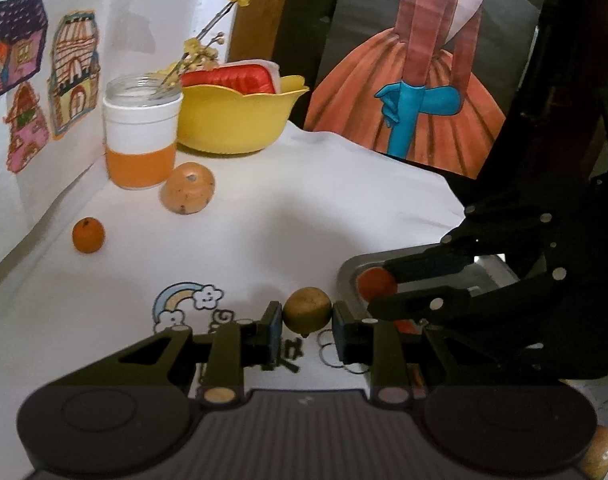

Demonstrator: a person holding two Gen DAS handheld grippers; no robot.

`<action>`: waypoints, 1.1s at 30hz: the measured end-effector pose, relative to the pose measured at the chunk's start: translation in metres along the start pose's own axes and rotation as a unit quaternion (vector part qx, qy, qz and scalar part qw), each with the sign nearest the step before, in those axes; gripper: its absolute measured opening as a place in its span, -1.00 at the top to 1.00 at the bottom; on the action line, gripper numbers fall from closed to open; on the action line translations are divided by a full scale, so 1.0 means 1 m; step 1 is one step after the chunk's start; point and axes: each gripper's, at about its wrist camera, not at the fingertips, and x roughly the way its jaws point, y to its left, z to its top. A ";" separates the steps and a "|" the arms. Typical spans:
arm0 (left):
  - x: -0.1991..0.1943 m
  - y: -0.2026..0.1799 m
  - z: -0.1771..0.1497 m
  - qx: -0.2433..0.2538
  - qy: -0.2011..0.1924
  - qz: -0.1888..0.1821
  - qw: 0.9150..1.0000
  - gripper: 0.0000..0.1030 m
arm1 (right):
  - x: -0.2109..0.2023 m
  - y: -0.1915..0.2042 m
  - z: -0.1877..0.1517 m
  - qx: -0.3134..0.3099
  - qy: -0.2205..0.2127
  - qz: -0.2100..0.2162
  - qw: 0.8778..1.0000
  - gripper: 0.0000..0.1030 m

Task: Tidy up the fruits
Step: 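Grasp the small brown round fruit with the left tool while the right tool grasps a red cherry tomato, then lower the brown fruit with the left tool onto the tray while the right tool releases the tomato there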

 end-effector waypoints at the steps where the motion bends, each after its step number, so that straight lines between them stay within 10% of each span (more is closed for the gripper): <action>1: 0.000 -0.002 0.000 0.000 -0.001 -0.002 1.000 0.43 | -0.003 -0.002 -0.002 0.002 0.000 -0.002 1.000 0.54; 33: 0.031 -0.054 0.005 0.017 0.006 -0.013 1.000 0.43 | -0.023 -0.025 -0.054 0.051 0.025 -0.024 0.998 0.54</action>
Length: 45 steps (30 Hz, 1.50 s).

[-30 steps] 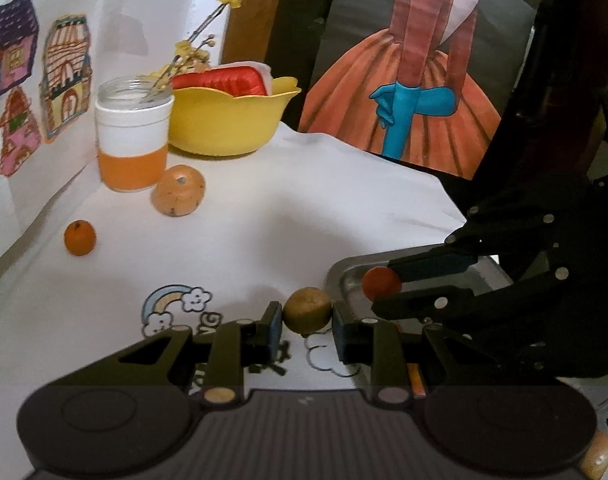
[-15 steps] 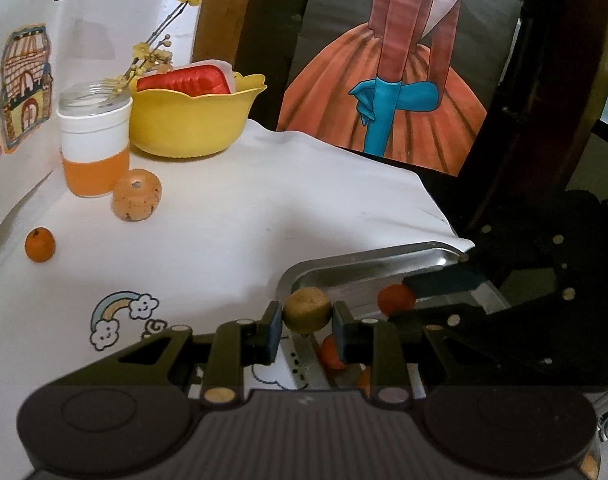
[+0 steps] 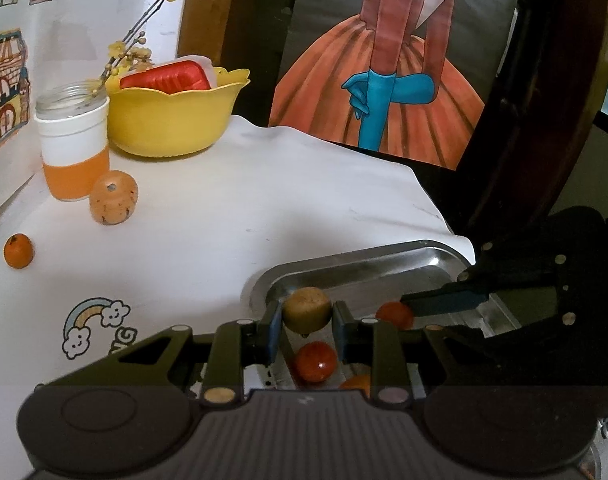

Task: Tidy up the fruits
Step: 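Lower the brown fruit with the left tool onto the tray while the right tool releases the tomato there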

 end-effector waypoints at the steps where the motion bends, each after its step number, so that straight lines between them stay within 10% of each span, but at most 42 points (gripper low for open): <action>1: 0.001 0.000 0.000 0.000 0.001 0.000 1.000 0.43 | 0.000 0.000 -0.001 0.000 0.001 0.000 1.000 0.54; 31: 0.005 0.000 0.001 -0.011 0.004 0.004 1.000 0.41 | 0.000 -0.005 -0.008 0.014 0.002 -0.011 1.000 0.47; 45: -0.054 -0.002 -0.002 -0.018 -0.043 0.019 0.999 -0.39 | -0.054 0.018 -0.007 0.023 -0.024 -0.035 0.999 -0.08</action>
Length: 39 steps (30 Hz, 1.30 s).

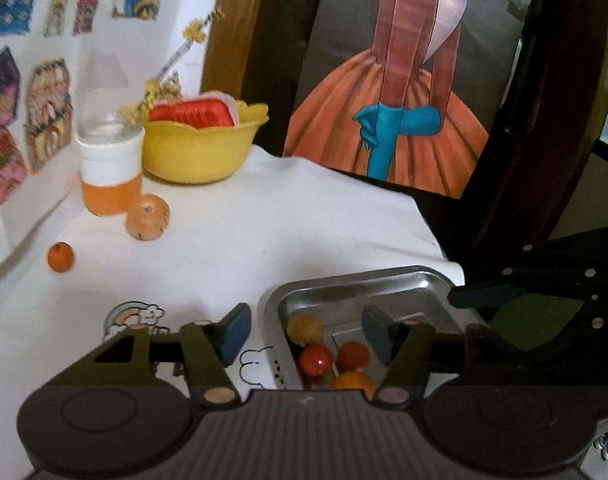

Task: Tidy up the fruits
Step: 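Lower the brown fruit with the left tool onto the tray while the right tool releases the tomato there, then withdraw both open tools from the tray toward the yellow bowl and cup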

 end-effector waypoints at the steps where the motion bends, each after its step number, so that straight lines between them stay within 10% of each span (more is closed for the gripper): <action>1: -0.007 0.000 0.000 -0.001 -0.005 0.001 1.000 -0.51 | -0.005 0.003 0.000 0.000 -0.002 -0.001 1.000 -0.15; 11: -0.077 0.000 -0.011 0.002 -0.040 0.002 0.999 -0.96 | -0.066 0.042 -0.006 -0.003 -0.019 -0.024 1.000 -0.62; 27: -0.183 0.011 -0.054 0.020 -0.054 -0.027 0.998 -0.99 | -0.147 0.124 -0.034 0.058 0.038 -0.017 0.997 -0.99; 39: -0.217 0.050 -0.083 0.035 0.032 0.065 0.997 -0.99 | -0.155 0.185 -0.024 0.088 0.121 0.056 0.987 -0.99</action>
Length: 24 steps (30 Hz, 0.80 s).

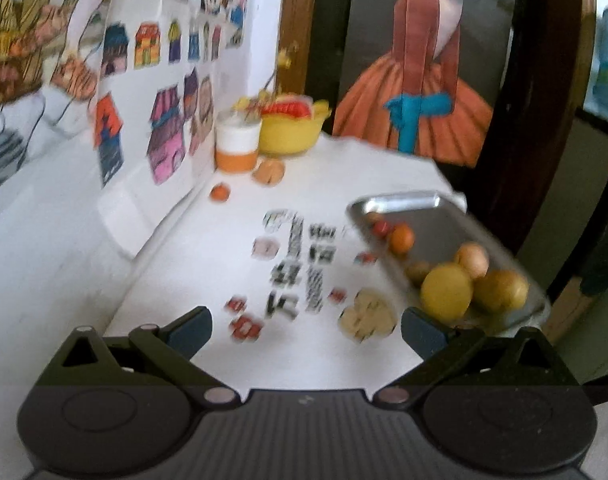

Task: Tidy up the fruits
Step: 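Withdraw both open tools from the tray toward the yellow bowl and cup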

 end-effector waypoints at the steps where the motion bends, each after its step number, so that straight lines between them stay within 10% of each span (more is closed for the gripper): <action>1: 0.000 0.002 -0.003 0.006 0.009 0.005 1.000 -0.99 | 0.003 0.004 0.001 0.001 0.008 0.007 1.000 -0.99; 10: 0.001 0.027 -0.009 0.004 0.021 0.042 0.999 -0.99 | 0.034 0.029 0.041 0.050 0.053 0.052 0.996 -0.99; 24: 0.034 0.060 0.027 -0.071 -0.018 0.093 0.993 -0.99 | 0.025 0.027 0.158 -0.017 -0.022 0.028 0.999 -0.99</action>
